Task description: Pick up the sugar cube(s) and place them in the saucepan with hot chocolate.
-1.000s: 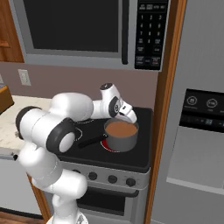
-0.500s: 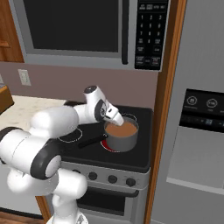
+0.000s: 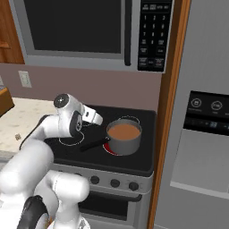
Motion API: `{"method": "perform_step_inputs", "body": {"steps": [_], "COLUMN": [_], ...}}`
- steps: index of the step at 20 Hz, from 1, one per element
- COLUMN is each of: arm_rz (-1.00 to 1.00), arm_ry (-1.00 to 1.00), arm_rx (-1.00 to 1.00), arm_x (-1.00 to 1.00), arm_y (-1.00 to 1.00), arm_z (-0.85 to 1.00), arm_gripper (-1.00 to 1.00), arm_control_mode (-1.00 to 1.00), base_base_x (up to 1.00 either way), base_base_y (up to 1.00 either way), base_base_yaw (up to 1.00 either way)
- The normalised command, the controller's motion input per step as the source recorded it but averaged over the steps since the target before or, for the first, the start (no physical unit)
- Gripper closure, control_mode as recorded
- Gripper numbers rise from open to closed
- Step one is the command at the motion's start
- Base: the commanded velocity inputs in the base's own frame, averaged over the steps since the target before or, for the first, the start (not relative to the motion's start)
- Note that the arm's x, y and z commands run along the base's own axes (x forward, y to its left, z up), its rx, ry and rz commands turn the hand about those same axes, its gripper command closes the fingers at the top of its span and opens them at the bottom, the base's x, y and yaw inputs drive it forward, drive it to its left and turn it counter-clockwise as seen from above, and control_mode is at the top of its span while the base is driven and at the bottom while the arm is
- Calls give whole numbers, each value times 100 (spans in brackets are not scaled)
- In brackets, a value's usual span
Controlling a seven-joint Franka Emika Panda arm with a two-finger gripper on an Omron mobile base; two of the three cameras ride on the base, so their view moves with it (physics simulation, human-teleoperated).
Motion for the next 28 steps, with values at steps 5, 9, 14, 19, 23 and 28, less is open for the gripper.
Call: {"method": "perform_step_inputs", "body": {"steps": [5, 9, 14, 19, 23, 28], "arm_rz": [62, 55, 23, -7, -26, -24], "arm_ry": [0, 11, 33, 31, 4, -3], "arm_rx": [0, 0, -16, -41, -21, -4], "arm_x": [-52, -36, -5, 0, 0, 11], "arm_y": [73, 66, 88, 100, 95, 27], "arm_z": [7, 32, 39, -1, -36, -58], "arm_gripper": [-100, -100, -100, -100, -100, -100], "arm_control_mode": [-100, -100, -100, -100, -100, -100], "base_base_x": [0, 0, 0, 0, 0, 0], "base_base_y": [0, 0, 0, 0, 0, 0], "base_base_yaw": [0, 0, 0, 0, 0, 0]}}
